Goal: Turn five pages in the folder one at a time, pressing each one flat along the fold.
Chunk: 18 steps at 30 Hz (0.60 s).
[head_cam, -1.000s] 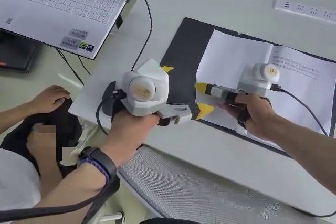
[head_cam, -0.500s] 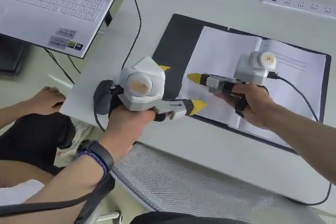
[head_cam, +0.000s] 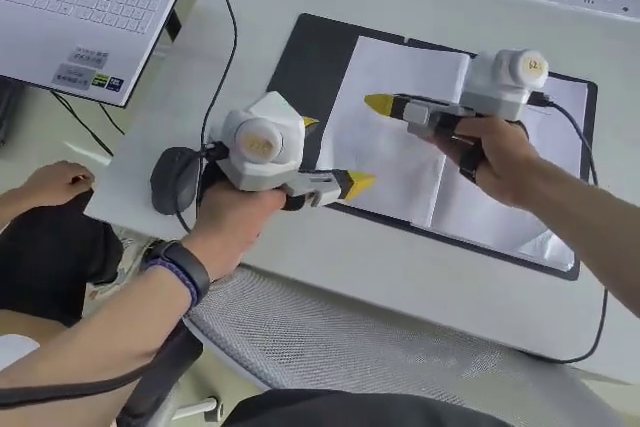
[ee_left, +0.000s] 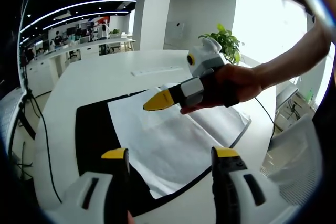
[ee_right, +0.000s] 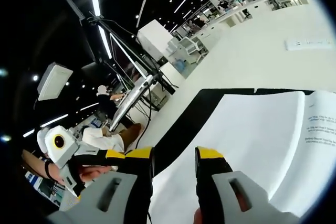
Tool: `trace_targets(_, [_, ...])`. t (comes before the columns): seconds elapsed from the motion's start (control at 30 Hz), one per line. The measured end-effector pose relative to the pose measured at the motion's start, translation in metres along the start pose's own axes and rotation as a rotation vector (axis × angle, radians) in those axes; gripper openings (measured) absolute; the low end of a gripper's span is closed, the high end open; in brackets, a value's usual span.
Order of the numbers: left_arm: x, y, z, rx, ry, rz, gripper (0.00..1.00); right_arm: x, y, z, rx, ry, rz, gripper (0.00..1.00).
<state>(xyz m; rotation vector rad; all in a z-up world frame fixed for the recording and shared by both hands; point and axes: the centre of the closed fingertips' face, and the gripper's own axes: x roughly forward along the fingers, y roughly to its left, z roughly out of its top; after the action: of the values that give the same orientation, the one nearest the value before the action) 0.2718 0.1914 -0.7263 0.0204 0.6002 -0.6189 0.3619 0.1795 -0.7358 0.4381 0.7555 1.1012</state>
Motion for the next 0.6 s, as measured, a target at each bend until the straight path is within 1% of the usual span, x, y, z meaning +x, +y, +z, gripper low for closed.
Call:
trace_targets(0.1, [0.004, 0.000, -0.004, 0.001, 0.010, -0.006, 0.59, -0.005, -0.003, 0.007, -0.012, -0.012, -0.006, 0.29])
trace_targets(0.2, [0.009, 0.002, -0.011, -0.007, 0.026, -0.011, 0.55, -0.012, -0.009, 0.012, -0.021, -0.023, -0.016, 0.29])
trace_targets(0.27, [0.011, 0.003, -0.017, -0.024, 0.039, -0.016, 0.50, -0.018, -0.019, 0.014, -0.022, -0.028, -0.022, 0.29])
trace_targets(0.37, [0.015, 0.006, -0.024, -0.048, 0.049, -0.013, 0.45, -0.023, -0.022, 0.012, -0.028, -0.027, -0.030, 0.29])
trace_targets(0.4, [0.016, 0.007, -0.028, -0.051, 0.060, -0.011, 0.43, -0.025, -0.023, 0.011, -0.031, -0.027, -0.033, 0.28])
trace_targets(0.5, [0.019, 0.009, -0.036, -0.056, 0.074, -0.011, 0.38, -0.029, -0.025, 0.005, -0.034, -0.019, -0.043, 0.28])
trace_targets(0.6, [0.022, 0.012, -0.045, -0.052, 0.099, 0.002, 0.31, -0.034, -0.028, -0.002, -0.031, -0.010, -0.053, 0.28])
